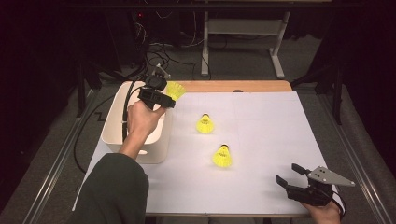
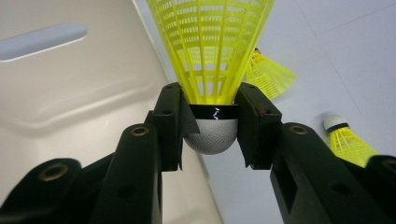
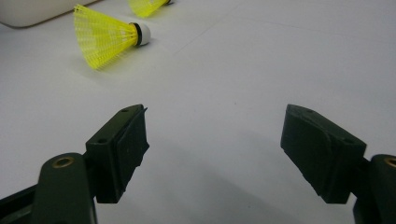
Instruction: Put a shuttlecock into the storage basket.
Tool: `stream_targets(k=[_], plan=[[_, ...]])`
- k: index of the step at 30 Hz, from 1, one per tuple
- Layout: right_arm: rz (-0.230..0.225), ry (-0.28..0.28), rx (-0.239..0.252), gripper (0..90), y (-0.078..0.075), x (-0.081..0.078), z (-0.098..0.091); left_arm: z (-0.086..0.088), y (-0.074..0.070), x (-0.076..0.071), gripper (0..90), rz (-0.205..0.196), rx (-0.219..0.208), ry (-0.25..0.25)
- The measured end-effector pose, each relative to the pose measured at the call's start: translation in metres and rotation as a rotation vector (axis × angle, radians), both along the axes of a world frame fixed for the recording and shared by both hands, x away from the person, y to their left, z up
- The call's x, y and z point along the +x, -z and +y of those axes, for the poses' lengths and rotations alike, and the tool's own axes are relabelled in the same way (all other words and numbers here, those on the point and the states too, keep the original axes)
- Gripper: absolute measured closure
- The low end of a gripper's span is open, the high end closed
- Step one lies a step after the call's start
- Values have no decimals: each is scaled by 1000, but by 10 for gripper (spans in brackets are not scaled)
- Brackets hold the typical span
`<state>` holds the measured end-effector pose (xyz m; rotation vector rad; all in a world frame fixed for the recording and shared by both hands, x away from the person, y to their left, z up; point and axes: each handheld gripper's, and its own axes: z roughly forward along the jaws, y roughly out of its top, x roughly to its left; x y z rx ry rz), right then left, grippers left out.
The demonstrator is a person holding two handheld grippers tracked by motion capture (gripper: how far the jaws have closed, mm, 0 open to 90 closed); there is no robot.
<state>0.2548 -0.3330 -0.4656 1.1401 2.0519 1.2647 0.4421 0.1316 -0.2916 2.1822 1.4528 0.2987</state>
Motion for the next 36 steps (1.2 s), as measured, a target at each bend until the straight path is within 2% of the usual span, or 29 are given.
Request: stream_targets(k=[14, 22, 27, 30, 36], plan=[[1, 3, 1, 229, 0, 0, 0, 16, 2, -1, 647, -1, 8, -23], [0, 2, 3, 229, 0, 0, 0, 25, 8, 0, 647, 13, 8, -46], [-1, 2, 2, 229, 0, 0, 0, 30, 11, 1, 647, 11, 3, -55], [2, 7, 7, 229, 0, 0, 0, 34, 11, 0, 647, -6, 4, -64], [1, 7, 7, 229, 0, 0, -1, 40, 14, 0, 648, -2, -1, -79]])
